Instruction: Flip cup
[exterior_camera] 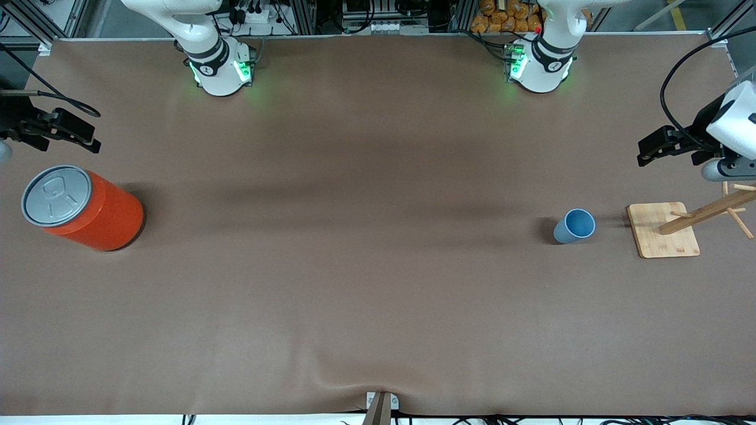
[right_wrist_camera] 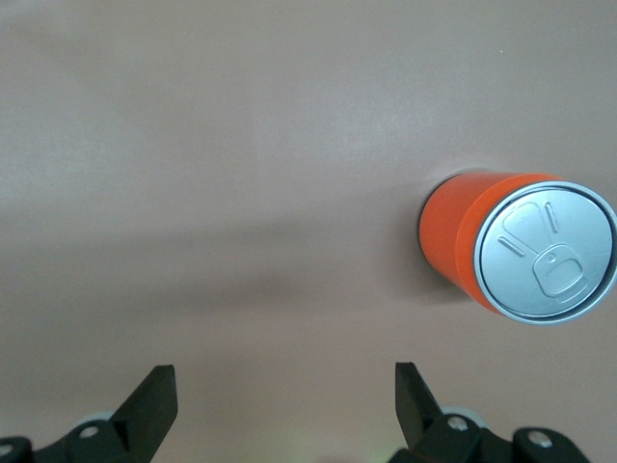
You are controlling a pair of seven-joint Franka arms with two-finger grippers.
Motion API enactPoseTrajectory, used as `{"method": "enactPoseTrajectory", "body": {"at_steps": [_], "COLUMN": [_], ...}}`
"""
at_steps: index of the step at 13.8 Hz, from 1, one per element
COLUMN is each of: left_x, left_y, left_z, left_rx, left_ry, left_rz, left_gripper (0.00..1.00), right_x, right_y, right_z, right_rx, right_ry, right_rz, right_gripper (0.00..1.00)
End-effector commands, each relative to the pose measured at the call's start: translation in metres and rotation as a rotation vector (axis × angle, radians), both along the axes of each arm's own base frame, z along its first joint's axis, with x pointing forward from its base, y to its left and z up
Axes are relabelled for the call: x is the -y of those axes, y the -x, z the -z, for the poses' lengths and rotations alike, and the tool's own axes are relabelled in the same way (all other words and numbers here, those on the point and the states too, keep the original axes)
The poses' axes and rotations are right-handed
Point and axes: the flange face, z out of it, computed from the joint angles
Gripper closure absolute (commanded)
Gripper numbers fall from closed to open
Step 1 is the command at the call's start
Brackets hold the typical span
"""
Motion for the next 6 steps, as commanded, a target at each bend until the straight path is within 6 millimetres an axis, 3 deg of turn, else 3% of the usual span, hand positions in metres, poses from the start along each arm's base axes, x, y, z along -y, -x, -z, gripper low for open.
{"method": "enactPoseTrajectory", "body": {"at_steps": [1, 6], "left_x": [-0.0002, 0.002], "left_y": [0.0087, 0.0053], "left_z": [-0.0101, -0.015], "left_rx": [0.007, 0.02], "left_ry": [0.013, 0.013], "left_rz": [0.017, 0.015], "left_gripper": [0.0, 0.0], "right_x": [0.0027, 0.0035], "right_y": [-0.0017, -0.0015], "right_z": [-0.0042, -0.0041], "right_rx": [-0.001, -0.002], "right_ry": [-0.01, -0.01], "right_rz": [0.003, 0.005], "right_gripper": [0.0, 0.0]}}
